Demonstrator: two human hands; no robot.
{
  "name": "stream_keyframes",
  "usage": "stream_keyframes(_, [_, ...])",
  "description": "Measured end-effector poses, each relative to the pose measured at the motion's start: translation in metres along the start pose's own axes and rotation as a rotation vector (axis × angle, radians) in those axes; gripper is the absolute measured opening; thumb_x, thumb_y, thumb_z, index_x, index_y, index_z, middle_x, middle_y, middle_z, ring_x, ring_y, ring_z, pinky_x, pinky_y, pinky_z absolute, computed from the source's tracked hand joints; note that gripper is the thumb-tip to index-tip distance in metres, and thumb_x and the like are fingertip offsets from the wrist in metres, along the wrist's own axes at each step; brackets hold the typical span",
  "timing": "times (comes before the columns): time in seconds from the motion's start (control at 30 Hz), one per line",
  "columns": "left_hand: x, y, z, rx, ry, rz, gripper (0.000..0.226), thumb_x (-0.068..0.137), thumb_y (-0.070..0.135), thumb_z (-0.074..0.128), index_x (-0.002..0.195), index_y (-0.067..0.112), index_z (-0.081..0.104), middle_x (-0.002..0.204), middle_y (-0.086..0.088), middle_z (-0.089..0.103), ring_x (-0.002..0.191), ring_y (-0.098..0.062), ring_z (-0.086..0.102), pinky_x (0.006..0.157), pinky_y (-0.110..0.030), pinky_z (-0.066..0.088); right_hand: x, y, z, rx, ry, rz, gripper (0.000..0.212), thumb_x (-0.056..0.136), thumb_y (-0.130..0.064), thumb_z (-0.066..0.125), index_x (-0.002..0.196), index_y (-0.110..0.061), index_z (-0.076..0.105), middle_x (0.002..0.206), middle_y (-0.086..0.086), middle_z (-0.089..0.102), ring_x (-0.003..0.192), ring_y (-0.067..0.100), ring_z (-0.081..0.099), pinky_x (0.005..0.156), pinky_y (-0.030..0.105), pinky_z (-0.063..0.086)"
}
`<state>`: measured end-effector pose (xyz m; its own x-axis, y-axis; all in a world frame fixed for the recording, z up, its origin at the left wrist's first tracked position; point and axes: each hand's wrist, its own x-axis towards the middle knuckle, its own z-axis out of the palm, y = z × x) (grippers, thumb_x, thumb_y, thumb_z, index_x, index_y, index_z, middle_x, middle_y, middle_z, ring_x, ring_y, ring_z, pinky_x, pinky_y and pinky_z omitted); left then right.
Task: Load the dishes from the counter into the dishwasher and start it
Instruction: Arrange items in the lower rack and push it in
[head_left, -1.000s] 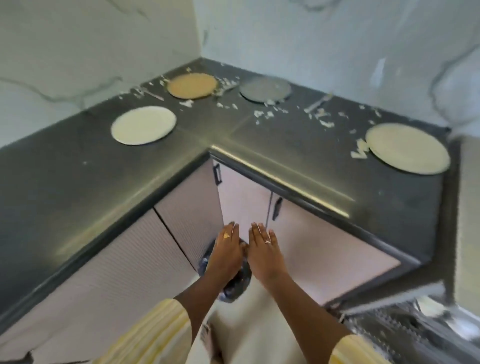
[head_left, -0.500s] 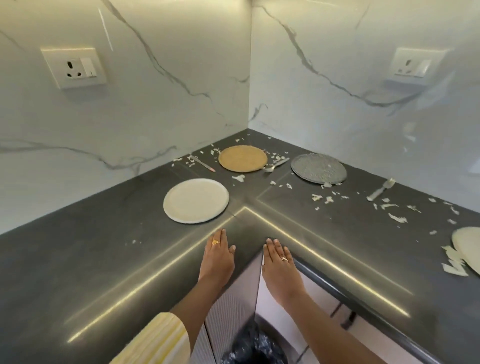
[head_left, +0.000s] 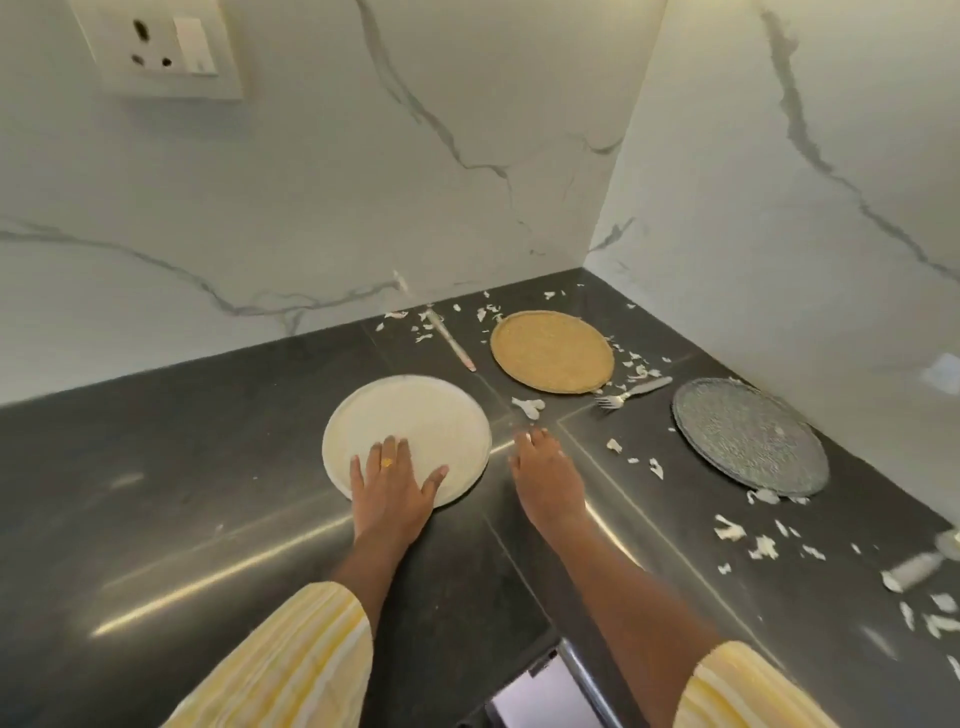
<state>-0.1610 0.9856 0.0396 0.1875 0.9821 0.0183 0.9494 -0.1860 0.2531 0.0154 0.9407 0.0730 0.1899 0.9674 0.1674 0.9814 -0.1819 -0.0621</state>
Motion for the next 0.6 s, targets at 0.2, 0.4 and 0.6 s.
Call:
stream_keyframes(0.2, [0.008, 0.0, 0.004, -0.031, -0.031, -0.022, 0.064, 0.094, 0.056, 0.029, 0.147, 0.022, 0.019, 0.157, 0.0, 0.013, 0.144, -0.021, 0.008, 0.117, -0.044, -0.001, 0.098, 0.004, 0.023, 0.143, -0.04, -0.005, 0.023, 0.097, -0.012, 0.038, 0.11, -0.005, 0.055, 0.113, 0.015, 0.059, 0.103, 0.033, 0.058, 0.08, 0.039, 0.048])
stream_keyframes(0.4, [0.01, -0.001, 0.006, -0.038, -0.05, -0.047, 0.066, 0.093, 0.058, 0.027, 0.148, 0.026, 0.011, 0.158, 0.003, 0.006, 0.145, -0.018, 0.003, 0.119, -0.043, -0.001, 0.176, -0.014, 0.042, 0.195, -0.088, 0.059, 0.022, 0.096, -0.011, 0.045, 0.106, -0.003, 0.063, 0.103, 0.014, 0.063, 0.096, 0.03, 0.06, 0.074, 0.034, 0.048])
stream_keyframes(0.6, [0.012, 0.0, 0.006, -0.007, -0.063, -0.05, 0.068, 0.092, 0.06, 0.026, 0.149, 0.027, 0.008, 0.158, 0.004, 0.003, 0.145, -0.016, 0.0, 0.119, -0.043, -0.001, 0.227, -0.036, 0.05, 0.211, -0.143, 0.067, 0.024, 0.095, -0.008, 0.047, 0.115, -0.001, 0.057, 0.117, 0.016, 0.055, 0.109, 0.03, 0.056, 0.089, 0.033, 0.047])
